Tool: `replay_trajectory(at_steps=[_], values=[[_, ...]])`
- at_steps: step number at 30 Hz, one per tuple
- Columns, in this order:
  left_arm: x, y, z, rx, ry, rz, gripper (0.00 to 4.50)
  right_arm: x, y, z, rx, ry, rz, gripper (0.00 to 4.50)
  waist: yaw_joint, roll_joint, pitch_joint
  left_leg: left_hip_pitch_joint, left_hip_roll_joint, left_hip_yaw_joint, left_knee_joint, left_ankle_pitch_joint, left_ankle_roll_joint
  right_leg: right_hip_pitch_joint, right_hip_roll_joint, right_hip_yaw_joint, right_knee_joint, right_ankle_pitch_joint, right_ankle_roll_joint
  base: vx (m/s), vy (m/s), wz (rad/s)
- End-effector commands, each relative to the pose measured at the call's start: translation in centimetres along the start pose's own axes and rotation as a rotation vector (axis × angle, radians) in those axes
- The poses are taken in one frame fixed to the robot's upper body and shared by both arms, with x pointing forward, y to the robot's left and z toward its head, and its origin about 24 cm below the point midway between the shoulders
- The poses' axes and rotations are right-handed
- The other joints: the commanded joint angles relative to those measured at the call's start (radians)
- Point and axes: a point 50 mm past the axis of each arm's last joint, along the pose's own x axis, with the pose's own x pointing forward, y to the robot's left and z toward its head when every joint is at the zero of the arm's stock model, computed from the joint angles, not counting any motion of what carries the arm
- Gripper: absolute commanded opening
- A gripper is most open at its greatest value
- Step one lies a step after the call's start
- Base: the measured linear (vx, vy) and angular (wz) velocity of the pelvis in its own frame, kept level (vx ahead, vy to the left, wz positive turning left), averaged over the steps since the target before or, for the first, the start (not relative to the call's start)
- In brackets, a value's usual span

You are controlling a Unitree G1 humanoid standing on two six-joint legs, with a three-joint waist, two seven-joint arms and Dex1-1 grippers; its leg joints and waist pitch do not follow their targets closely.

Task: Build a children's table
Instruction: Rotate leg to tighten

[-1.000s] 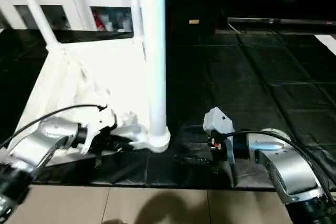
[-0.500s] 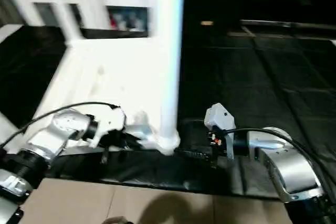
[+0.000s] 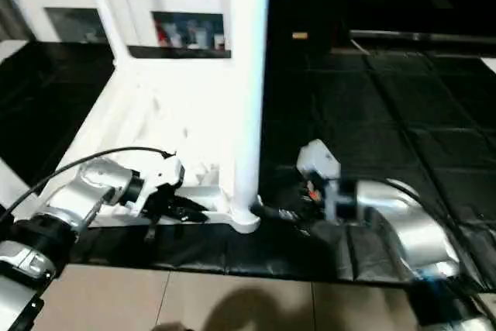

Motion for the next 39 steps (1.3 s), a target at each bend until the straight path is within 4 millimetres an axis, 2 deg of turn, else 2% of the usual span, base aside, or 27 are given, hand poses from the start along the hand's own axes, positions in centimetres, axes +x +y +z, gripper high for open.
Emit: replay_trajectory(at_steps=[1,2,4,5,7,8,9,10,12,15,16,20,21,25,26,31,34,35,36,37,38,39], values=[[-0.4,0.1,0.9,0.026,-0.038,-0.040,0.01,0.4,-0.2,0.5,-0.007,-0.025,0.045,4.31,0.000,-0.012,-0.076,0.006,0.049,-0.020,-0.064,-0.135,0.062,0.054,-0.088,0.063,-0.082,-0.268,-0.123,0.000,0.000,0.00],[-0.4,0.0,1.0,0.038,-0.036,-0.054,0.00,0.6,-0.3,0.4,0.004,-0.024,0.074,4.20,-0.001,-0.015,-0.076,0.004,0.048,-0.019,-0.063,-0.129,0.066,0.056,-0.087,0.062,-0.079,-0.250,-0.131,0.000,0.000,0.00],[-0.3,-0.1,1.3,0.062,-0.024,-0.078,0.00,1.0,-0.6,0.1,0.017,-0.014,0.130,4.08,0.000,-0.012,-0.077,0.004,0.049,-0.018,-0.060,-0.124,0.074,0.055,-0.087,0.062,-0.072,-0.209,-0.159,0.000,0.000,0.00],[-0.3,-0.1,1.4,0.071,-0.016,-0.087,0.00,1.2,-0.8,0.0,0.018,-0.007,0.152,3.99,0.000,-0.017,-0.077,0.003,0.049,-0.016,-0.061,-0.124,0.076,0.056,-0.088,0.062,-0.075,-0.212,-0.159,0.000,0.000,0.00],[-0.3,-0.2,1.5,0.089,0.005,-0.100,0.00,1.6,-1.0,-0.1,0.022,0.003,0.192,3.80,0.003,-0.013,-0.077,0.004,0.048,-0.015,-0.058,-0.126,0.078,0.055,-0.089,0.062,-0.074,-0.221,-0.162,0.000,0.000,0.00],[-0.3,-0.2,1.4,0.095,0.012,-0.103,0.00,1.7,-1.1,-0.1,0.022,0.006,0.201,3.73,0.005,-0.013,-0.077,0.004,0.048,-0.015,-0.059,-0.123,0.077,0.055,-0.089,0.063,-0.075,-0.226,-0.160,0.000,0.000,0.00],[-0.3,-0.2,1.4,0.097,0.017,-0.107,0.00,1.8,-1.1,-0.1,0.024,0.007,0.209,3.73,0.007,-0.018,-0.076,0.004,0.051,-0.015,-0.060,-0.116,0.077,0.055,-0.088,0.064,-0.074,-0.221,-0.157,0.000,0.000,0.00],[-0.3,-0.3,1.3,0.101,0.026,-0.113,0.00,2.0,-1.2,-0.1,0.028,0.008,0.222,3.57,0.009,-0.017,-0.077,0.005,0.051,-0.016,-0.060,-0.115,0.077,0.054,-0.088,0.064,-0.071,-0.219,-0.159,0.000,0.000,0.00],[-0.2,-0.3,1.2,0.107,0.039,-0.115,0.00,2.7,-1.3,-0.1,0.031,0.017,0.255,3.33,0.011,-0.021,-0.076,0.005,0.052,-0.015,-0.061,-0.122,0.075,0.054,-0.091,0.064,-0.074,-0.240,-0.156,0.000,0.000,0.00],[-0.3,-0.2,1.1,0.113,0.052,-0.104,0.00,3.5,-1.5,-0.2,0.030,0.027,0.279,3.13,0.011,-0.018,-0.074,0.006,0.053,-0.016,-0.062,-0.126,0.066,0.051,-0.091,0.065,-0.074,-0.257,-0.154,0.000,0.000,0.00],[-0.3,-0.1,1.1,0.112,0.053,-0.099,0.00,3.9,-1.6,-0.3,0.029,0.033,0.290,2.94,0.012,-0.019,-0.075,0.006,0.053,-0.016,-0.063,-0.129,0.065,0.052,-0.092,0.064,-0.075,-0.259,-0.154,0.000,0.000,0.00],[-0.3,-0.1,1.1,0.113,0.054,-0.099,0.00,4.1,-1.7,-0.4,0.030,0.036,0.308,2.79,0.013,-0.019,-0.075,0.008,0.055,-0.017,-0.064,-0.139,0.059,0.052,-0.093,0.065,-0.073,-0.253,-0.159,0.000,0.000,0.00],[-0.2,-0.1,1.1,0.115,0.058,-0.096,0.00,4.4,-1.6,-0.5,0.037,0.043,0.342,2.53,0.012,-0.021,-0.075,0.007,0.055,-0.017,-0.064,-0.136,0.059,0.053,-0.092,0.065,-0.071,-0.243,-0.161,0.000,0.000,0.00],[-0.3,0.0,1.0,0.118,0.066,-0.087,0.00,4.5,-1.6,-0.6,0.042,0.054,0.370,2.38,0.013,-0.022,-0.074,0.007,0.054,-0.016,-0.063,-0.139,0.058,0.052,-0.093,0.066,-0.072,-0.253,-0.160,0.000,0.000,0.00],[-0.3,0.0,1.0,0.117,0.067,-0.085,0.00,4.5,-1.6,-0.6,0.044,0.054,0.371,2.18,0.013,-0.022,-0.074,0.008,0.054,-0.016,-0.064,-0.141,0.058,0.052,-0.093,0.066,-0.073,-0.261,-0.157,0.000,0.000,0.00],[-0.2,0.5,0.9,0.084,0.061,-0.030,0.00,4.5,-1.6,-0.6,0.062,0.030,0.375,2.09,0.012,-0.022,-0.073,0.010,0.055,-0.016,-0.065,-0.156,0.054,0.051,-0.092,0.066,-0.076,-0.279,-0.155,0.000,0.000,0.00],[0.3,1.6,1.5,0.026,0.018,0.079,0.00,4.7,-1.9,-0.8,0.063,0.019,0.279,2.09,0.013,-0.020,-0.071,0.018,0.054,-0.013,-0.064,-0.168,0.047,0.045,-0.091,0.068,-0.083,-0.304,-0.156,0.000,0.000,0.00],[0.5,2.0,1.9,-0.001,-0.006,0.121,0.00,4.9,-2.1,-0.9,0.067,0.021,0.220,2.09,0.012,-0.024,-0.070,0.017,0.053,-0.013,-0.065,-0.172,0.039,0.048,-0.092,0.067,-0.084,-0.324,-0.151,0.000,0.000,0.00],[1.0,2.7,2.6,-0.032,-0.039,0.179,0.00,5.3,-2.5,-1.1,0.071,0.026,0.109,2.05,0.010,-0.018,-0.069,0.015,0.050,-0.015,-0.065,-0.174,0.033,0.050,-0.092,0.065,-0.087,-0.351,-0.138,0.000,0.000,0.00],[1.2,3.0,2.9,-0.040,-0.050,0.200,0.00,5.6,-2.6,-1.2,0.073,0.028,0.060,2.05,0.007,-0.022,-0.069,0.012,0.048,-0.016,-0.066,-0.174,0.030,0.052,-0.092,0.064,-0.090,-0.363,-0.128,0.000,0.000,0.00],[1.4,3.3,3.3,-0.056,-0.063,0.236,0.00,5.9,-2.9,-1.3,0.082,0.033,-0.007,2.04,0.003,-0.020,-0.070,0.012,0.046,-0.019,-0.067,-0.175,0.019,0.053,-0.092,0.061,-0.090,-0.377,-0.116,0.000,0.000,0.00],[1.7,3.7,3.7,-0.071,-0.074,0.263,0.00,6.3,-3.1,-1.4,0.103,0.031,-0.071,2.02,-0.005,-0.025,-0.070,0.010,0.043,-0.020,-0.069,-0.181,0.016,0.056,-0.093,0.060,-0.094,-0.388,-0.105,0.000,0.000,0.00]])
